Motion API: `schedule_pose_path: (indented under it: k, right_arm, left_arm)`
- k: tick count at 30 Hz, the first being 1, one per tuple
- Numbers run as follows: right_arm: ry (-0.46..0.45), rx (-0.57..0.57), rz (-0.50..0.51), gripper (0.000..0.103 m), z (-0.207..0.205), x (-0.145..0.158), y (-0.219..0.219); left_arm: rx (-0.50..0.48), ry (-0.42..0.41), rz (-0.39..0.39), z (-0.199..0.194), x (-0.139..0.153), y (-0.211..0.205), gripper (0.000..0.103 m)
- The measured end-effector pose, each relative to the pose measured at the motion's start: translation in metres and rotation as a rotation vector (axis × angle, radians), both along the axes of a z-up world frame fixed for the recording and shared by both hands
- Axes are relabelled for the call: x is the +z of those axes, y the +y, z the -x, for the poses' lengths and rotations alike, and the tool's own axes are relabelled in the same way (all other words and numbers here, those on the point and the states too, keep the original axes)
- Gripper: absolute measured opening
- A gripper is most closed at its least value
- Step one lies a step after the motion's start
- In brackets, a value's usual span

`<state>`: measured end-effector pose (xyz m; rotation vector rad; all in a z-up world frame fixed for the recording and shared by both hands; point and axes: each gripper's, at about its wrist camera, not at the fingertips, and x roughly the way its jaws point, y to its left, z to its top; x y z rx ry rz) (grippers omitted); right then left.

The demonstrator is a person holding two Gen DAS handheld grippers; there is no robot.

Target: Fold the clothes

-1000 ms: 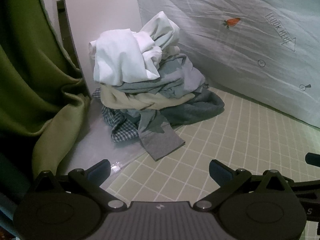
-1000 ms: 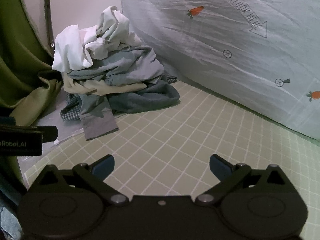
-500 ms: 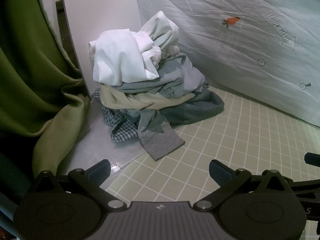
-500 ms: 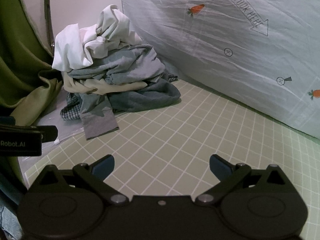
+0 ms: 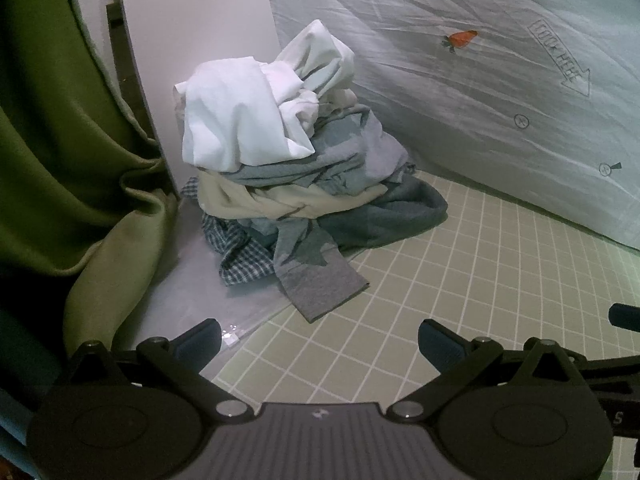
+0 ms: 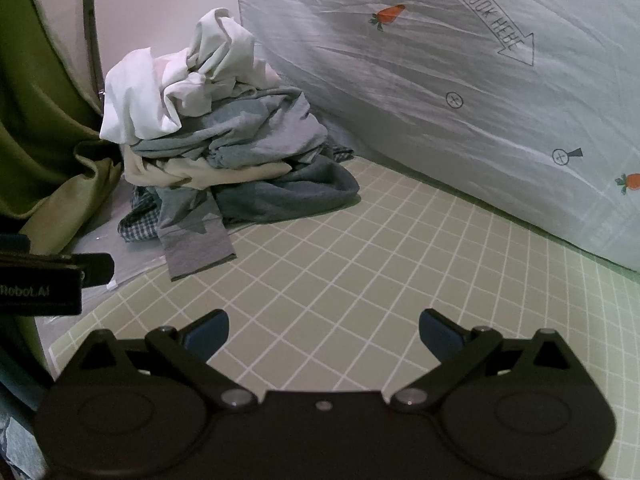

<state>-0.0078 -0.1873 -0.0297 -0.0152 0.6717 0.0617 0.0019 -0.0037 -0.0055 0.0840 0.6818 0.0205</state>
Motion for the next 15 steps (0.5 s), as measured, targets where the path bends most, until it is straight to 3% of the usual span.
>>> schedule_pose_path:
  k: [15]
  right_arm:
    - [0.013,0.003,0.004,0.103,-0.0016,-0.0037,0.0023]
  left_arm:
    - [0.007,0.012,-0.003,-0.0019,0.0004,0.0014,0.103]
